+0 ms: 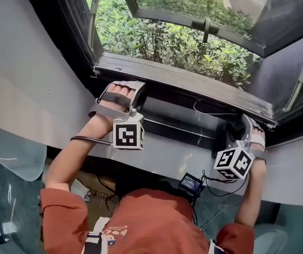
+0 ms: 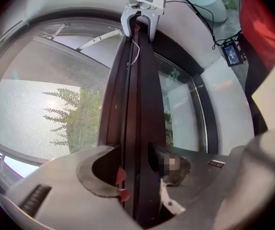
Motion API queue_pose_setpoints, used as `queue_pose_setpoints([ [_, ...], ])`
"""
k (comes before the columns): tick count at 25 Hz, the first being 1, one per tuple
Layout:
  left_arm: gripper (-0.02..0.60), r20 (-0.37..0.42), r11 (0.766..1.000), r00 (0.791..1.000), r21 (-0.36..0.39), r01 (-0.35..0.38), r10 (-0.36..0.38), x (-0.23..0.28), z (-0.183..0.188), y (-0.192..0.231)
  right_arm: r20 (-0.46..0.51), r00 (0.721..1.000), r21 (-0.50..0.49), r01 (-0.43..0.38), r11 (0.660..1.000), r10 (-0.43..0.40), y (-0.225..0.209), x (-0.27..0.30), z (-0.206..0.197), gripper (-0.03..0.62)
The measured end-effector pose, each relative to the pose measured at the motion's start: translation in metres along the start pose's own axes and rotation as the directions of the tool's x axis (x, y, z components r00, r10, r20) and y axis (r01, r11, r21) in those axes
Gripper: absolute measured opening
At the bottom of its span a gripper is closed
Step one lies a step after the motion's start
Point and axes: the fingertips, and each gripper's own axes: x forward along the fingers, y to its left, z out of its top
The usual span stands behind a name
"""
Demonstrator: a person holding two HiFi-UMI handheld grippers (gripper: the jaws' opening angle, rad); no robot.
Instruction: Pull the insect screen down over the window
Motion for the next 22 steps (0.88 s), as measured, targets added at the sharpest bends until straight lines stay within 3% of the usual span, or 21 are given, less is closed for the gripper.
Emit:
queue_pose_setpoints([
  [7, 0.183, 0.011, 1.000, 1.000, -0.017, -0.025, 0.025, -0.001, -0.004, 0.001, 0.088, 0.996, 0.108, 0.013, 0.994, -0.022, -0.005, 0.000, 0.009, 0.249],
  [12, 0.184, 0.030, 0.997, 0.998, -0.050, -0.051, 0.052, -0.003, -0.003, 0.005, 0.106, 0.990, 0.097, 0.079, 0.992, -0.090, -0.011, -0.001, 0.009, 0.249],
  [16, 0.184, 0.033, 0.997, 0.998, -0.053, -0.050, 0.052, -0.004, -0.002, 0.005, 0.120, 0.989, 0.118, 0.068, 0.991, -0.082, -0.012, -0.003, 0.009, 0.249],
  [22, 0.184, 0.073, 0.988, 0.995, -0.143, -0.059, 0.070, -0.011, 0.001, 0.007, 0.163, 0.981, 0.191, 0.073, 0.979, -0.105, -0.016, -0.006, 0.011, 0.249],
])
